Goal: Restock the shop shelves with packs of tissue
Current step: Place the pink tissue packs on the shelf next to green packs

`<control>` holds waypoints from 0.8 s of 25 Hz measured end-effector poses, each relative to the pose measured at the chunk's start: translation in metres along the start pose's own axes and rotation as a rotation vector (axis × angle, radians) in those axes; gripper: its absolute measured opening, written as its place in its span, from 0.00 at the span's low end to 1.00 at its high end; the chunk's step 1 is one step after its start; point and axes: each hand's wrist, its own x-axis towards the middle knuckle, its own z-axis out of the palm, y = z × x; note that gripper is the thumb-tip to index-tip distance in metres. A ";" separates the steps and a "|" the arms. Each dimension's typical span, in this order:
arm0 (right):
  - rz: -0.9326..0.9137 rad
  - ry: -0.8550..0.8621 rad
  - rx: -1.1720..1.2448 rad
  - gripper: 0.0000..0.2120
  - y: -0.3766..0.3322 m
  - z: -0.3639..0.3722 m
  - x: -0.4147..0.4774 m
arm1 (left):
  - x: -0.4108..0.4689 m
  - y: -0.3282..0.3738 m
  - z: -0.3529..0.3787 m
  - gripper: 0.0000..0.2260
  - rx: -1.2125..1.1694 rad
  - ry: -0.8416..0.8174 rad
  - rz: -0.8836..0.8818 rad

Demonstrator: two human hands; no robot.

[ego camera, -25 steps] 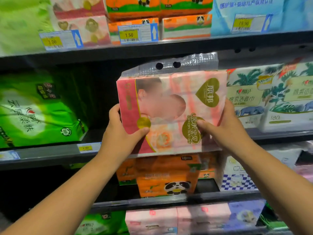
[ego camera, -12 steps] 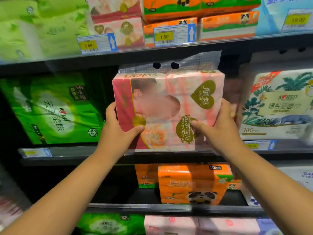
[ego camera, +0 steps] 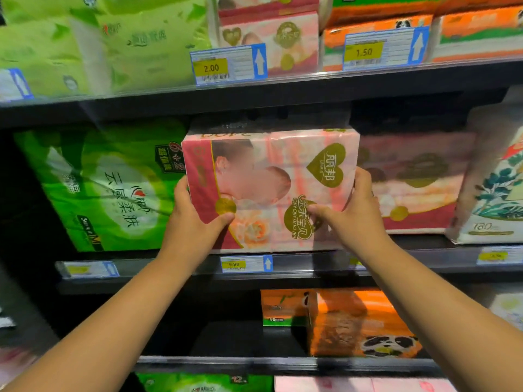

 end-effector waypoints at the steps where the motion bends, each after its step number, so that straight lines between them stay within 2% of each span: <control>1: -0.009 0.015 -0.015 0.37 0.000 0.004 -0.001 | 0.002 -0.005 0.000 0.41 -0.011 0.003 -0.005; 11: 0.004 -0.025 0.033 0.38 0.006 0.011 0.003 | 0.001 -0.010 -0.011 0.35 -0.090 0.055 0.047; 17: 0.066 -0.055 0.181 0.31 0.009 0.008 0.011 | -0.003 -0.002 -0.018 0.35 0.050 0.187 0.182; 20: 0.087 -0.117 0.173 0.27 0.014 0.028 0.013 | -0.002 -0.007 -0.030 0.34 0.097 0.212 0.137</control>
